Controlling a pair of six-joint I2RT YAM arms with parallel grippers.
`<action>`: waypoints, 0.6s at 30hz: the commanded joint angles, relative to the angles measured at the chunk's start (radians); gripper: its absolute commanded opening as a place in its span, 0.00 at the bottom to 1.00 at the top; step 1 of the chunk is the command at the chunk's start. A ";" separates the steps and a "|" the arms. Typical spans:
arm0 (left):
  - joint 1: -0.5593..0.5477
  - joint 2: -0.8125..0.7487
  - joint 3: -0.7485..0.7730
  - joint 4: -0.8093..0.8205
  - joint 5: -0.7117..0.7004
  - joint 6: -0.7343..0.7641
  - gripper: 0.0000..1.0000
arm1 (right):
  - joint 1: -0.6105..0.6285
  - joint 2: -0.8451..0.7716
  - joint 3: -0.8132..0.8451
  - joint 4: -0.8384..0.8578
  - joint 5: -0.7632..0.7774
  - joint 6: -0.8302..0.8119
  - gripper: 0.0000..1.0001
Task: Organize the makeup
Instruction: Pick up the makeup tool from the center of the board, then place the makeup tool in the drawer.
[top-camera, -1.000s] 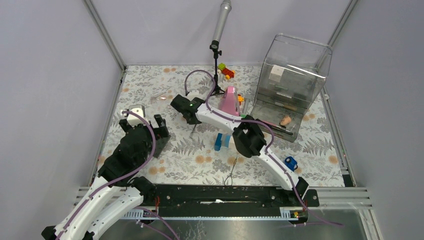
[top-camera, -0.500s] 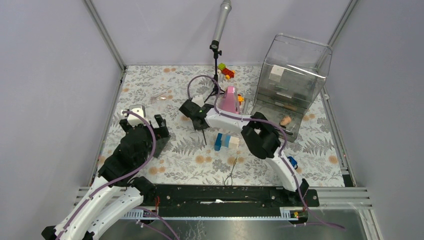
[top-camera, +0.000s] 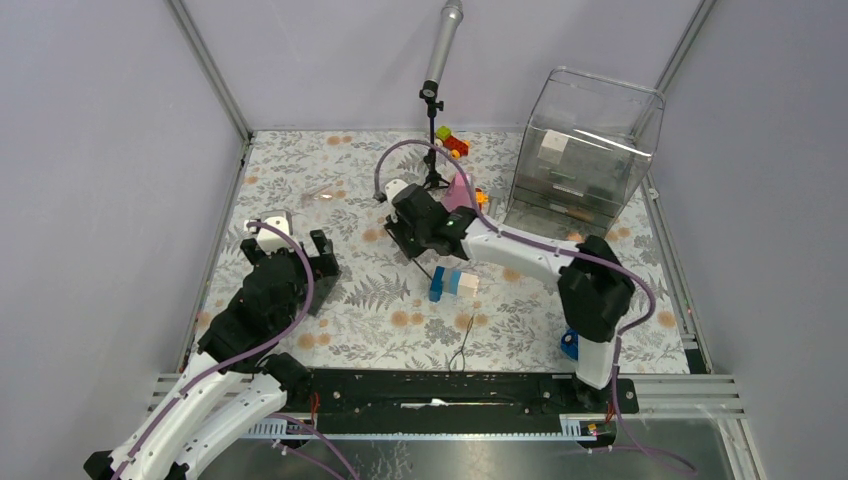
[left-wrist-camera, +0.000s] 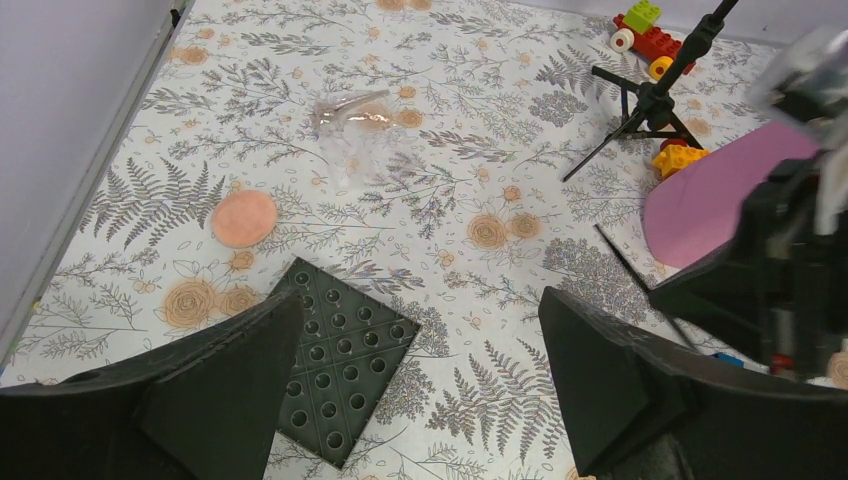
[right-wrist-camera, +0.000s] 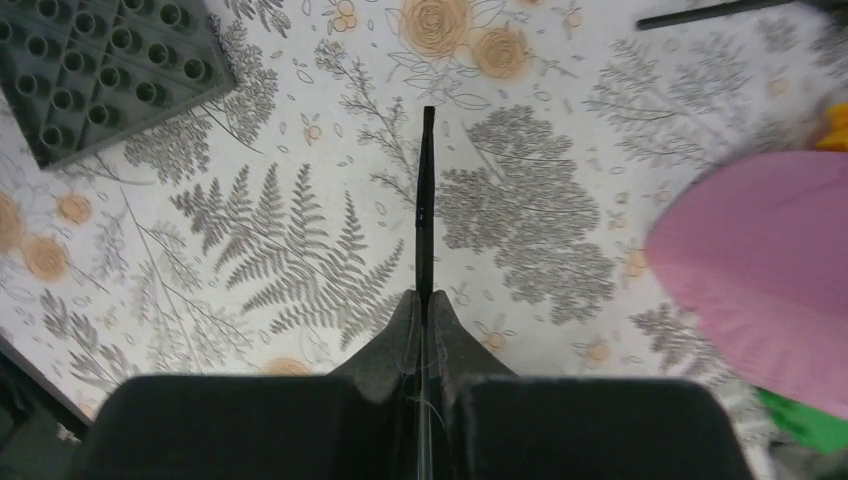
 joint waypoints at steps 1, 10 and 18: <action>0.005 0.001 0.000 0.053 0.001 0.015 0.98 | -0.044 -0.124 -0.059 -0.011 -0.046 -0.213 0.00; 0.005 0.007 -0.001 0.058 0.010 0.017 0.99 | -0.085 -0.538 -0.382 0.008 0.276 -0.573 0.00; 0.005 0.015 -0.001 0.063 0.025 0.021 0.98 | -0.273 -0.841 -0.620 0.009 0.241 -0.922 0.00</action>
